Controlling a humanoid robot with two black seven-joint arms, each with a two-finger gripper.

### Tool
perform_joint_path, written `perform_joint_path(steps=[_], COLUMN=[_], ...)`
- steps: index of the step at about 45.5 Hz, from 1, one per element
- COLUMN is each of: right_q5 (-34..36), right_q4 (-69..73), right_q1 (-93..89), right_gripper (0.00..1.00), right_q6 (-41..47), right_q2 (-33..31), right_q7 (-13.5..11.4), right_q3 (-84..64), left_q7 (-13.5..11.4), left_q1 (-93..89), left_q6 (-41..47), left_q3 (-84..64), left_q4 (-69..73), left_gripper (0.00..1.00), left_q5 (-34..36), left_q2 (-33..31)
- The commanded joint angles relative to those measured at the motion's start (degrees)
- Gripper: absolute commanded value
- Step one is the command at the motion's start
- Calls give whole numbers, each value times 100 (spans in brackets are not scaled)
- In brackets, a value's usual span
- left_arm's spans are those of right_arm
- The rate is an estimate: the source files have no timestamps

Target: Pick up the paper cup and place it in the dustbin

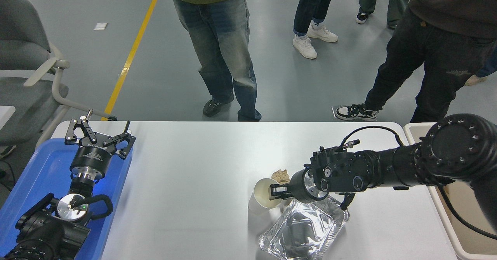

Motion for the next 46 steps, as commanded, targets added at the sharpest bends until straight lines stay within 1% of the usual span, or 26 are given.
perform_joint_path(steps=[1,21,33,40,46], right_q5=[30,65,250,680,1014], right_q4=[18,396,861,1467,2127], right_q1=[100,478,1084,1892,2938], right_gripper=[0,0,0,0,0], right_q6=[14,67,164,304,489], right_q2=[0,0,0,0,0], right_q7=[-49,-49,-49,-40,-23], right_q3=[-30,-285,-522,-733,-987], left_q7=[0,0,9,9,9], left_q1=[0,9,9,9,9], left_q6=[0,0,0,0,0], left_q3=[0,0,0,0,0], left_q4=[0,0,0,0,0], left_gripper=[99,99,99,99,99], left_q5=[0,0,0,0,0], left_q2=[0,0,0,0,0])
